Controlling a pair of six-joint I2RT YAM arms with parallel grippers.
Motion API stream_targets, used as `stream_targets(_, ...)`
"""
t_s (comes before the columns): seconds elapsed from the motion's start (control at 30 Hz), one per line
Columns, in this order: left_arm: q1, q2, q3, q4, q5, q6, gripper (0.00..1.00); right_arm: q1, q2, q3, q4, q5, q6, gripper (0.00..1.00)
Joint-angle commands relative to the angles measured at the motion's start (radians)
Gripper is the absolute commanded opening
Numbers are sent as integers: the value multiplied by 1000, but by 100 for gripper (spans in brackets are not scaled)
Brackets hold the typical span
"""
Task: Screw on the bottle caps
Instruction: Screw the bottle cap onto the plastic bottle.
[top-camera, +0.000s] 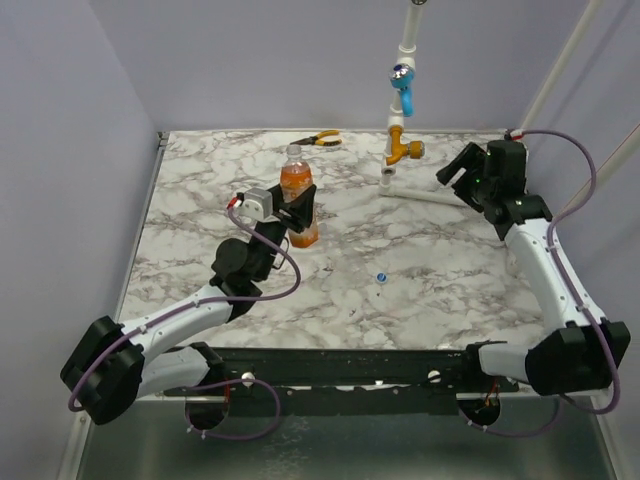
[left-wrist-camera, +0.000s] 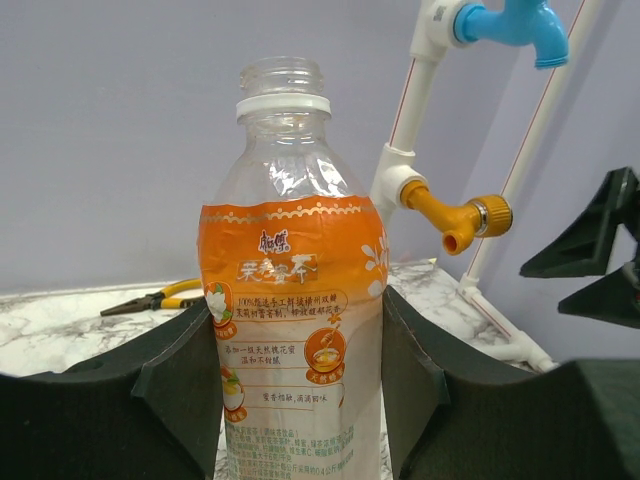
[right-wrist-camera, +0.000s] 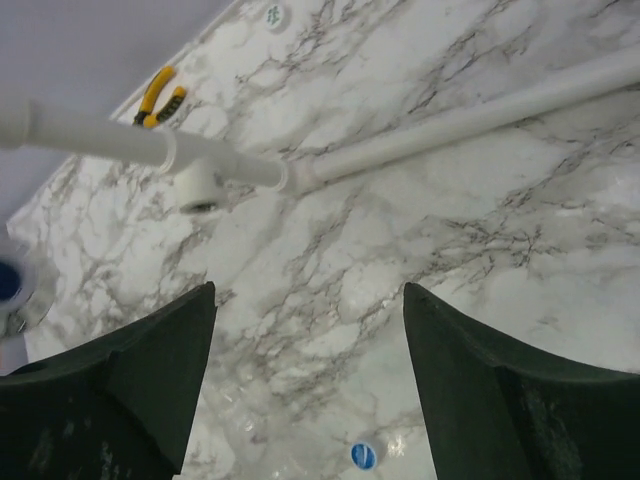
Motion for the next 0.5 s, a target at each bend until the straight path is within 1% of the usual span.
stream_targets(0.0,9,-56,-2,-39,33,0,14,-158,140,-8,185,-262,64,78)
stream_targets(0.1,11,-78,-5,-51,40,-4,15,-216,321,110,206,-287,63,76)
stream_targets(0.23,18,-92,3,-64,51,-1,15,-239,622,337,208,-333,35,73)
stream_targets(0.37,26,-96,22,-86,80,2,15,-241,925,671,131,-350,-40,72)
stream_targets(0.47,28,-102,36,-108,91,8,15,-242,1093,871,112,-375,-82,72)
